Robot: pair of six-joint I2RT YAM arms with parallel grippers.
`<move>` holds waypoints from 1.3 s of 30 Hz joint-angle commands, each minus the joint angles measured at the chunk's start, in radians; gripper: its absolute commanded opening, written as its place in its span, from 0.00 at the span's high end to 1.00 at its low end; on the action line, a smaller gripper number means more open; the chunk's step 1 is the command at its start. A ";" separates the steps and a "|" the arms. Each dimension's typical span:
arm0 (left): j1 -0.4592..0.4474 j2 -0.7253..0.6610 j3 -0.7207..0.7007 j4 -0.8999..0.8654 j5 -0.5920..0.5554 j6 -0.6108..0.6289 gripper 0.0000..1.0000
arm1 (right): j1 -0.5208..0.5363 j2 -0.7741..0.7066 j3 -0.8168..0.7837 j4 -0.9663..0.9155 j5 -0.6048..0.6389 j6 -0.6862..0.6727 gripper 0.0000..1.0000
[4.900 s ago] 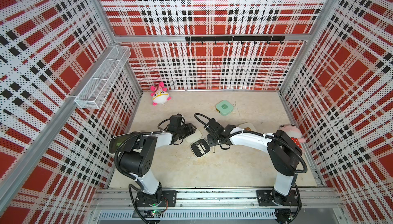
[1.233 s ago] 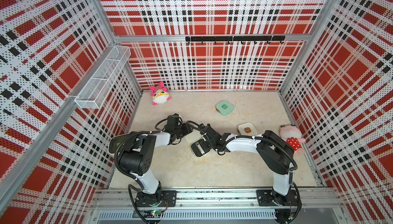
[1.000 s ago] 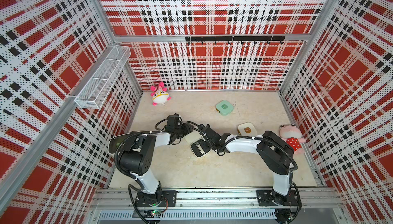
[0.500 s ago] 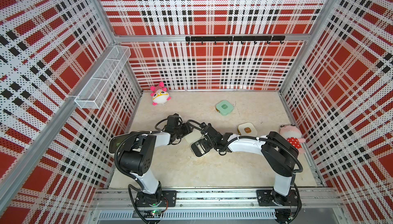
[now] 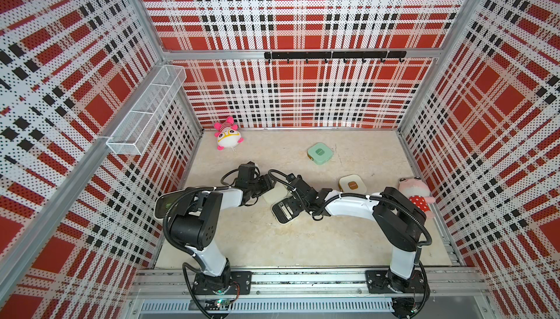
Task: Organize nail clipper sets
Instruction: Place the nail clipper in the storage box.
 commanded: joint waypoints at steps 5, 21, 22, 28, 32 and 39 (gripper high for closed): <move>0.002 -0.012 -0.018 -0.057 -0.007 0.013 0.35 | -0.006 0.049 -0.013 0.016 -0.036 0.014 0.61; 0.028 -0.116 0.072 -0.140 -0.004 0.022 0.34 | -0.003 -0.005 0.002 0.023 -0.071 0.021 0.41; 0.033 -0.125 0.074 -0.148 -0.007 0.022 0.34 | -0.002 -0.001 0.010 0.023 -0.077 0.019 0.39; 0.058 -0.156 0.060 -0.168 -0.010 0.034 0.34 | 0.009 0.030 0.042 0.013 -0.089 0.013 0.37; 0.077 -0.166 0.042 -0.173 -0.012 0.040 0.34 | 0.010 0.033 0.044 0.014 -0.099 0.010 0.37; 0.129 -0.157 0.008 -0.132 0.019 0.026 0.33 | 0.015 0.047 0.028 0.015 -0.108 0.013 0.37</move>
